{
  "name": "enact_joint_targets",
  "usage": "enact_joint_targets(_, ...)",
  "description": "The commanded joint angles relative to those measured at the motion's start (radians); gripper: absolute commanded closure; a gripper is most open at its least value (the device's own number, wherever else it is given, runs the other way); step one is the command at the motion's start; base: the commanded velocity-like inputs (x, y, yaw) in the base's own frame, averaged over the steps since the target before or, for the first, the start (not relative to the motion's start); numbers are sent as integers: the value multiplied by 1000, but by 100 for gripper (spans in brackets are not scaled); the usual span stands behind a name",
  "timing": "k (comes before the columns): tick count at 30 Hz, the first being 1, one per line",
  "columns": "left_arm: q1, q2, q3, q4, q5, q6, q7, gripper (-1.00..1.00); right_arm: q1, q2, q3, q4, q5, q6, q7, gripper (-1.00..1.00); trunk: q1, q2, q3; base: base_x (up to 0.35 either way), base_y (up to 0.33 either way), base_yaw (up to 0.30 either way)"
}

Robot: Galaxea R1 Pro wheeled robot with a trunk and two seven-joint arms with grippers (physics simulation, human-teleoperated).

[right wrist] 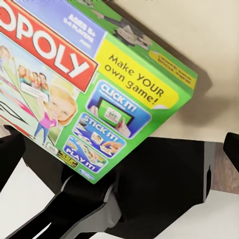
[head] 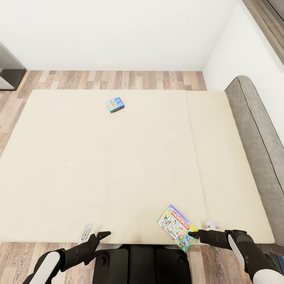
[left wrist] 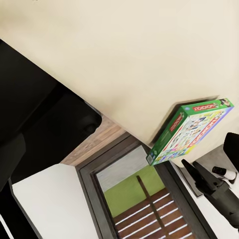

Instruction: Put all the toys in the child's room - the three board games (two on the bed and one on the table), the two jigsaw puzzles on the table, and the tennis ball on the table - inside the toy box on the table in the child's room.

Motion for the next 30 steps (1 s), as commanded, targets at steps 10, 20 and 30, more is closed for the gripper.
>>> enact_joint_targets(10, 0, 0, 2, 0, -6, 5, -6, -100, -27, 2, -3, -1, 0, 8, 0, -100, 1, -1, -1, 0, 0, 0)
enact_joint_targets(20, 0, 0, 1, 0, -6, 5, -6, -100, -39, 9, -3, 2, 0, 8, -40, -100, 1, -1, -1, 0, 0, 0)
enact_joint_targets(30, 0, 0, 1, 0, -6, 5, -6, -100, -43, 26, -3, 5, 0, 8, -66, -100, 1, -1, -1, 0, 0, 0)
